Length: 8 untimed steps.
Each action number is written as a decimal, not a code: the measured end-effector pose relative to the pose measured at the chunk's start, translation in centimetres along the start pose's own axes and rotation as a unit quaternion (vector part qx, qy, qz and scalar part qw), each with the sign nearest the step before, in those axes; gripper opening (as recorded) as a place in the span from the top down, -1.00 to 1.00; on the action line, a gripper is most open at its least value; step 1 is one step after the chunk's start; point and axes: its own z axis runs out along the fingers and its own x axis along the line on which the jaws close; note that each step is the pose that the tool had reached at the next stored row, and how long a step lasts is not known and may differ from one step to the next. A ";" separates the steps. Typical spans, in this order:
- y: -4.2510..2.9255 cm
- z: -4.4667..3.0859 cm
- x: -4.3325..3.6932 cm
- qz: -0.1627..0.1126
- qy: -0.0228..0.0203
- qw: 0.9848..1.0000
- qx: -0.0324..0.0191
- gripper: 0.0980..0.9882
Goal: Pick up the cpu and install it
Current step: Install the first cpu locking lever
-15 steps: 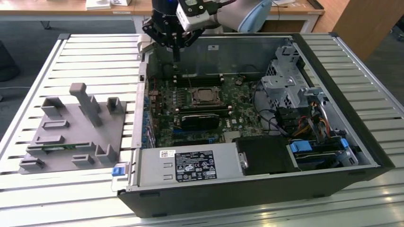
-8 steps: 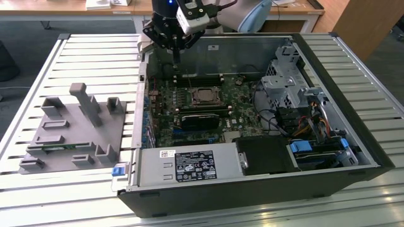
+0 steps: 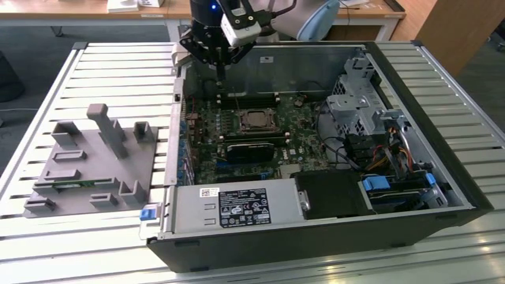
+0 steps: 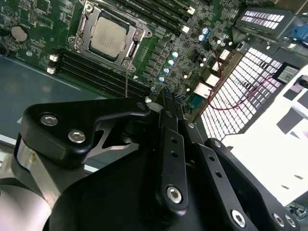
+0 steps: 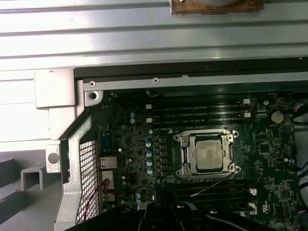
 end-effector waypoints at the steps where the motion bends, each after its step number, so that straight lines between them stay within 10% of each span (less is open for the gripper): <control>1: 0.05 0.16 0.01 0.000 0.000 1.000 0.000 0.95; 8: 0.26 1.27 0.04 0.000 0.000 1.000 0.001 0.95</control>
